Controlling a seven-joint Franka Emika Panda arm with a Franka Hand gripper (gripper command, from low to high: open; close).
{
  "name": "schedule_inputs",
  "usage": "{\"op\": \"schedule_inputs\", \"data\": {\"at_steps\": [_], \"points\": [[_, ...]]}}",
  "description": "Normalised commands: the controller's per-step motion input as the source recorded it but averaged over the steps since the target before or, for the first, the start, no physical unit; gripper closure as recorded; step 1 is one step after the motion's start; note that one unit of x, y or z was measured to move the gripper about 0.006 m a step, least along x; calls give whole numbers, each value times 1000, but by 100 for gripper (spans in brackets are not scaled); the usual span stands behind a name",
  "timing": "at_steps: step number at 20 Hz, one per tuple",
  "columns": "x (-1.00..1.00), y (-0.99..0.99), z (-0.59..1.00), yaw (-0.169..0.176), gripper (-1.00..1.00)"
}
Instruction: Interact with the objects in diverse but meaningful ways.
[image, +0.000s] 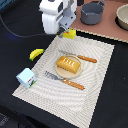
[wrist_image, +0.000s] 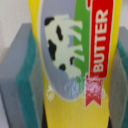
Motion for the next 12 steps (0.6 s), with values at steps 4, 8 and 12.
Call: {"op": "schedule_inputs", "data": {"at_steps": [4, 8, 12], "points": [[736, -654, 69, 0, 100], [642, -678, 9, 0, 100], [714, -671, 215, -20, 100]]}}
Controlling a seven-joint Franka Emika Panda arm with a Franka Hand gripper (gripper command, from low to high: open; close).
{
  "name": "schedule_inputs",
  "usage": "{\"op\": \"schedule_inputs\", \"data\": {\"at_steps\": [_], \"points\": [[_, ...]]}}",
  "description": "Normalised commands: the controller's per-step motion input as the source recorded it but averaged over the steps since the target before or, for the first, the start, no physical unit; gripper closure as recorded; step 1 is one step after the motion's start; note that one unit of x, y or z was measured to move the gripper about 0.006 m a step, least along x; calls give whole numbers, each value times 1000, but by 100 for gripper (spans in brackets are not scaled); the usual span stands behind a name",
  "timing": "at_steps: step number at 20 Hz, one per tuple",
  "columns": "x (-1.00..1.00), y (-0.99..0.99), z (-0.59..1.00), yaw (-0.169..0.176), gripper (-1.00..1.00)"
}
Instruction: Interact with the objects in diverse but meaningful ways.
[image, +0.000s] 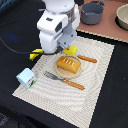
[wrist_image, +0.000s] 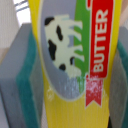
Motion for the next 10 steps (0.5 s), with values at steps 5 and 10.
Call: {"op": "schedule_inputs", "data": {"at_steps": [5, 10], "points": [[604, -745, 138, -9, 100], [311, -881, 6, 0, 100]]}}
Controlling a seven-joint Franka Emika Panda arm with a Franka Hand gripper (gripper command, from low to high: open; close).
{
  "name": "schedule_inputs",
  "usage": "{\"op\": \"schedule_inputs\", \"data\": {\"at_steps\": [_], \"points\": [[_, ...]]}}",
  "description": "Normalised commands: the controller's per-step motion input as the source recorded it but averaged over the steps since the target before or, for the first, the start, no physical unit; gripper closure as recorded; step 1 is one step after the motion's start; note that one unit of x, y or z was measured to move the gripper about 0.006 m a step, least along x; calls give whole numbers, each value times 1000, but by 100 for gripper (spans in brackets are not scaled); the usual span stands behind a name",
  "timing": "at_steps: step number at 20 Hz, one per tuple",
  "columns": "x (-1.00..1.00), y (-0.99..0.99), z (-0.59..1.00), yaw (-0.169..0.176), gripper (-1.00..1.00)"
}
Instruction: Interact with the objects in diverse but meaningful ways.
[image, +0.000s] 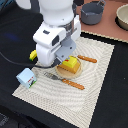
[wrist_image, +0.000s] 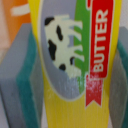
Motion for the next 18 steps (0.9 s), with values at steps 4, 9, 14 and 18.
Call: {"op": "schedule_inputs", "data": {"at_steps": [4, 9, 14, 18], "points": [[255, -876, 6, 0, 100], [214, -747, -4, 0, 100], [550, -255, 29, -10, 100], [549, -121, -18, -23, 100]]}}
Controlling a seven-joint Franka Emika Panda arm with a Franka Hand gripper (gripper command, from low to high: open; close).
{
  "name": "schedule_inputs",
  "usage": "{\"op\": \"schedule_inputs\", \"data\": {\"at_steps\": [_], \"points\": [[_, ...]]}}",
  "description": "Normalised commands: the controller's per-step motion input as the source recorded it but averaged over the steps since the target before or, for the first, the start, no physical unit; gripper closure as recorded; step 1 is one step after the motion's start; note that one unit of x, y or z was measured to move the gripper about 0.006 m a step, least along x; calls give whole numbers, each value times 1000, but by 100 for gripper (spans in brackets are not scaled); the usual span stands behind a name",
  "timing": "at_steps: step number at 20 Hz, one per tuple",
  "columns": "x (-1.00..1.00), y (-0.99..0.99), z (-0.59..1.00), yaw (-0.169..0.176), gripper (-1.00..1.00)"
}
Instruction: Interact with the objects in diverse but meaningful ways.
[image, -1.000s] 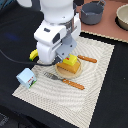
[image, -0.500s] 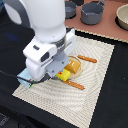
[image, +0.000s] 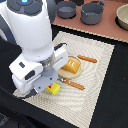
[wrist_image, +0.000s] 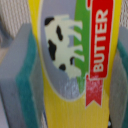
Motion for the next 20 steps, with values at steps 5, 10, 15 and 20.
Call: {"op": "schedule_inputs", "data": {"at_steps": [5, 10, 15, 20], "points": [[418, -243, -61, 0, 100], [290, -272, 261, -10, -100], [194, -154, 942, -38, -100], [87, -14, 1000, -15, -100]]}}
